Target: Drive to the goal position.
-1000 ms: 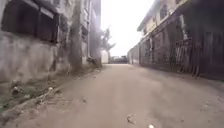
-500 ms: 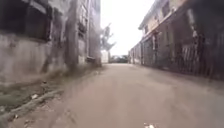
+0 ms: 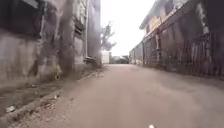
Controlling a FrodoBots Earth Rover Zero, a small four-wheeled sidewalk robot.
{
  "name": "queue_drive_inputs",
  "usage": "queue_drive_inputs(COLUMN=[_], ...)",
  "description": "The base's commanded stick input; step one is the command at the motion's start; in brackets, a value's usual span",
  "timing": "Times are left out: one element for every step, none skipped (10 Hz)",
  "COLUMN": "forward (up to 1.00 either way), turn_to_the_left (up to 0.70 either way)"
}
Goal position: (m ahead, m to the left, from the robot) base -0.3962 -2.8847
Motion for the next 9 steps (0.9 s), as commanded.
queue_drive_inputs(forward=[1.00,1.00,1.00,1.00,1.00,1.00,1.00,1.00,1.00], turn_to_the_left=[0.00,-0.05,-0.22,-0.27,0.00,0.00,0.00,0.00,0.00])
